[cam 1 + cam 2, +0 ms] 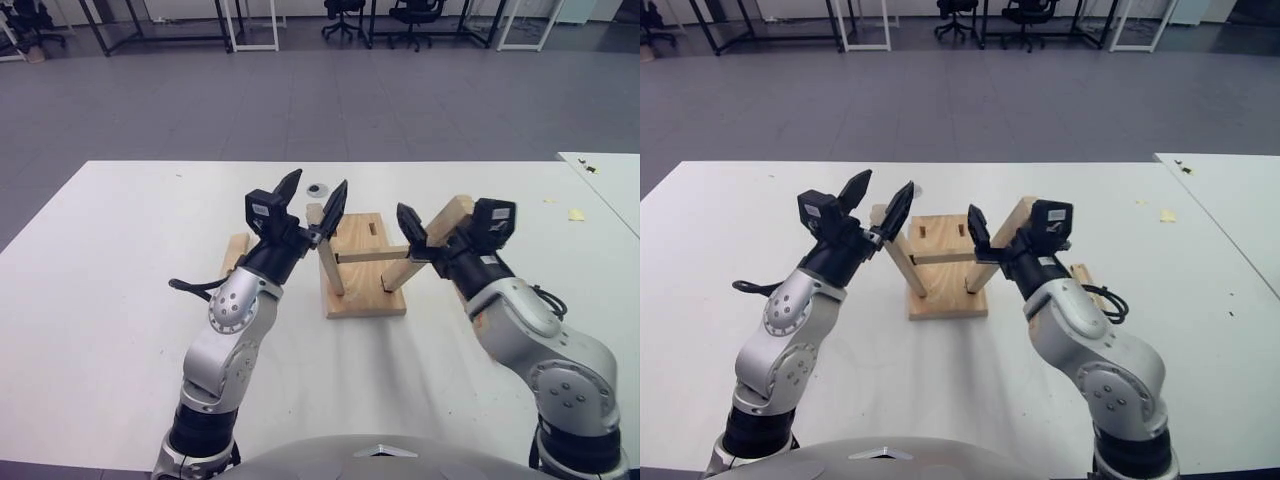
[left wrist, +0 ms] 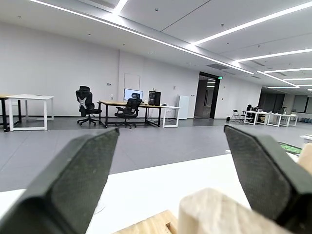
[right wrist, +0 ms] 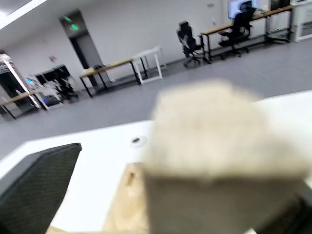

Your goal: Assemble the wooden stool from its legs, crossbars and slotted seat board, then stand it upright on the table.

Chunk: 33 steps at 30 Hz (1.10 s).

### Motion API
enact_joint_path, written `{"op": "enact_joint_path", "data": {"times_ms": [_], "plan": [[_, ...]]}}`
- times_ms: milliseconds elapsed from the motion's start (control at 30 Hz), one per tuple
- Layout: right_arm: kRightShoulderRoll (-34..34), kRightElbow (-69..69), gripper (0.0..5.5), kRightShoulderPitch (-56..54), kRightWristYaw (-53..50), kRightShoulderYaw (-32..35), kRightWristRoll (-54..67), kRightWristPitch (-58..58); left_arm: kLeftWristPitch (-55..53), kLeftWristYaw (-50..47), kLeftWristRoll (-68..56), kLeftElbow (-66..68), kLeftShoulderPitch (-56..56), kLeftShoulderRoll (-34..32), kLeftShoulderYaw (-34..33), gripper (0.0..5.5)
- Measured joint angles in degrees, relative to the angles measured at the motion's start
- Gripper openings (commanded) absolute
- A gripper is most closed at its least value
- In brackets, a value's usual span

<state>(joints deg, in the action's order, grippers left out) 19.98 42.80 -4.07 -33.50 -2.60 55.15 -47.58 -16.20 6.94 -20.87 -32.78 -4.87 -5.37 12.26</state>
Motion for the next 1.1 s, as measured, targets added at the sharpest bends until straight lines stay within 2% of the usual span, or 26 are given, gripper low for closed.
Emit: {"op": "enact_joint_path", "data": {"times_ms": [167,433,533,1100], "plan": [[-0.31,-1.83,5.14,1.76,1.58,-2.11,-3.59,-3.18,-1.06,0.01,1.29,-1.37,-0.41,0.10,1.10,3.98],[8.90,1.28,5.14,1.60,19.09,-6.14,-15.04,-0.69,-0.57,-0.48,2.97,2.67,-0.53,3.67,1.48,3.98],[9.70,1.18,5.14,1.42,22.08,-6.98,-19.70,-0.23,-0.11,-0.07,2.86,4.90,-0.81,5.88,1.91,3.98],[16.92,1.41,5.14,-6.85,30.84,-20.23,-45.35,-8.04,-3.37,-3.07,8.70,10.58,-8.53,8.83,3.44,3.98]]}}
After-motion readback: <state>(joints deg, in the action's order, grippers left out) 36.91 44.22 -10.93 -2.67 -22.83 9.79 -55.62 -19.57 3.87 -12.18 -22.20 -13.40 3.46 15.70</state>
